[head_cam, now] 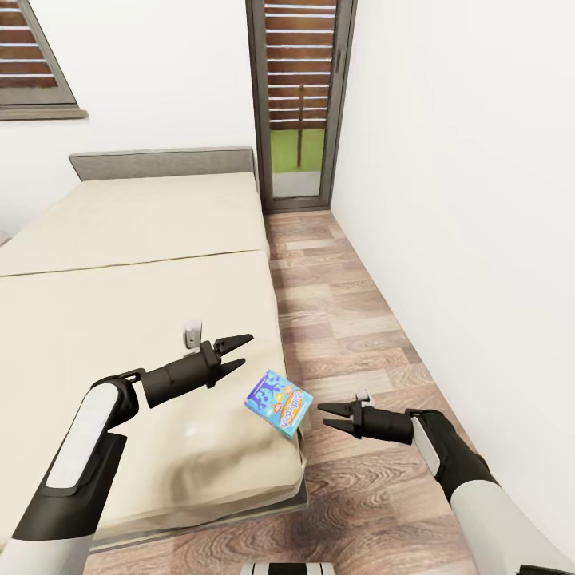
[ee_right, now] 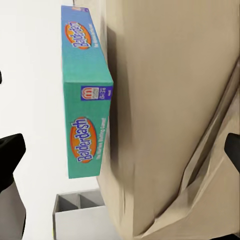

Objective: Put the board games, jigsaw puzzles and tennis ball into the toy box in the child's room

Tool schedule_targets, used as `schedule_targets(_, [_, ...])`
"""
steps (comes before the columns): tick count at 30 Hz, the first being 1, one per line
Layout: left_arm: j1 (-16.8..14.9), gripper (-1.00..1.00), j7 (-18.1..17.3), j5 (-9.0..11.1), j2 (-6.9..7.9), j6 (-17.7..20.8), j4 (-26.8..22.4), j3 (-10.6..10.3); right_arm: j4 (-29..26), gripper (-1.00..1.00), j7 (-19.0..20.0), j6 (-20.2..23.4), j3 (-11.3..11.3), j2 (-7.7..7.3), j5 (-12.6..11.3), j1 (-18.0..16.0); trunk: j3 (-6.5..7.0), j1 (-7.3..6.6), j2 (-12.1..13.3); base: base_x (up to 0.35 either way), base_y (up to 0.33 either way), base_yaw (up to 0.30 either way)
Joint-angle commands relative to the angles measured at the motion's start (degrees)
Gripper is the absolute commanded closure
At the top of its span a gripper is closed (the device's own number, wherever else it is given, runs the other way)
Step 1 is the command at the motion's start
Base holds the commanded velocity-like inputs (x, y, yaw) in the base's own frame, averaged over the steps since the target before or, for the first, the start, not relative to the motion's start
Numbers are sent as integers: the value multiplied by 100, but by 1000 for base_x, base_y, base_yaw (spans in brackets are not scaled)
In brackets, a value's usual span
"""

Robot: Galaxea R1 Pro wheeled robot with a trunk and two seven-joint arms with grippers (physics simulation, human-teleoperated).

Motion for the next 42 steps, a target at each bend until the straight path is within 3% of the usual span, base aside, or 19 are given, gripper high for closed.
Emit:
schedule_targets(1, [-3,-100,58,60,3,7,-4,-4,1,-100,7,31,-3,-1,-12,-3,-4,-1,-2,0,0,15])
schedule_targets(12, [-5,-100,63,60,1,6,-4,-7,-4,-100,11,36,-12,-67,-22,-66,-4,-1,-2,0,0,6])
schedule_targets(42, [-13,-100,98,57,-32,1,-1,-16,-66,-100,18,42,-14,-67,-24,-94,-4,-1,-2,0,0,0])
